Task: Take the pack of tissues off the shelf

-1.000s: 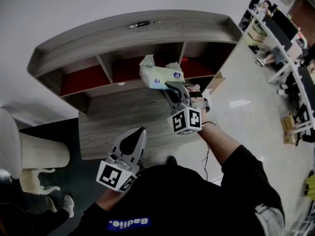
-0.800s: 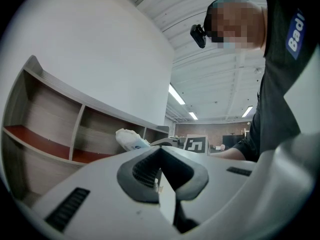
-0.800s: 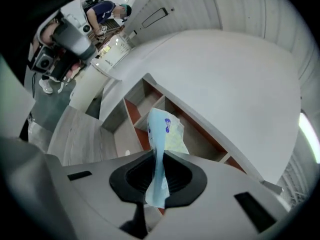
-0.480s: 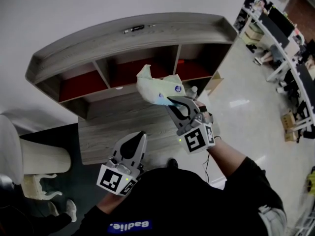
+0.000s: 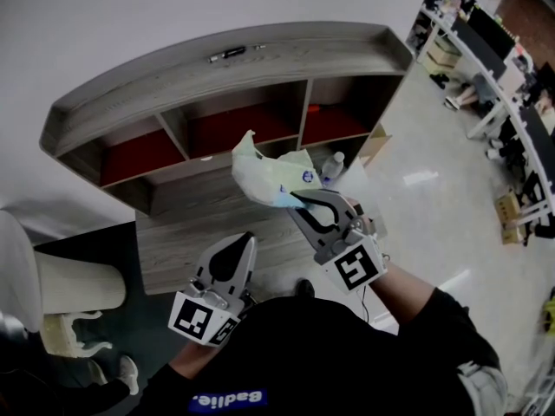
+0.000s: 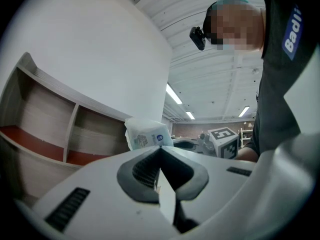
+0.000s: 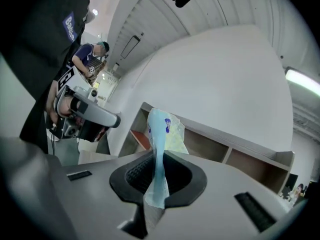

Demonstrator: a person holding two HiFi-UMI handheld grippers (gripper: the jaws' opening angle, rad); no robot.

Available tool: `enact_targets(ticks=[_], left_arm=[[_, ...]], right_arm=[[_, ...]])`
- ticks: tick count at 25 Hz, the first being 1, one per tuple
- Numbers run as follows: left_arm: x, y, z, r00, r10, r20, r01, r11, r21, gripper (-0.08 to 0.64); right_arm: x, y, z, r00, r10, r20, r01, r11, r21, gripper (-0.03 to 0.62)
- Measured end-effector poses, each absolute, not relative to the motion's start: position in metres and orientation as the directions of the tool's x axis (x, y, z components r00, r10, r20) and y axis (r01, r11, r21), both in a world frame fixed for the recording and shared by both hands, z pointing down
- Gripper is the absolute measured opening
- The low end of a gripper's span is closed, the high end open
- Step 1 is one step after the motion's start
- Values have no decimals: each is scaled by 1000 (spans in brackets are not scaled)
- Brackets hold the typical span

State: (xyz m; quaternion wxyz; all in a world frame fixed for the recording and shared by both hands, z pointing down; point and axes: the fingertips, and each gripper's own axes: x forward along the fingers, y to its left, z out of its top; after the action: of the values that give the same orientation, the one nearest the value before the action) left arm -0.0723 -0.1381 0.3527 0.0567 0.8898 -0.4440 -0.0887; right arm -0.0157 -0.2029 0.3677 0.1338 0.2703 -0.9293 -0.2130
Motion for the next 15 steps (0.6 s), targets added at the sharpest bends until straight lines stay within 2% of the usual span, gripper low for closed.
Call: enact_targets(ticks=[11,15], left_arm=[[-66,-136,355,604,-790,-109,-769,-613,181,2],[-64,-134,357,609,-786,-105,-765,-618,183,2]], right_arm=[[-21,-177,360,-877,-480,1,-466,852,237,57],[-21,-173,363,-882,-471,-6,-462,862,209,57]])
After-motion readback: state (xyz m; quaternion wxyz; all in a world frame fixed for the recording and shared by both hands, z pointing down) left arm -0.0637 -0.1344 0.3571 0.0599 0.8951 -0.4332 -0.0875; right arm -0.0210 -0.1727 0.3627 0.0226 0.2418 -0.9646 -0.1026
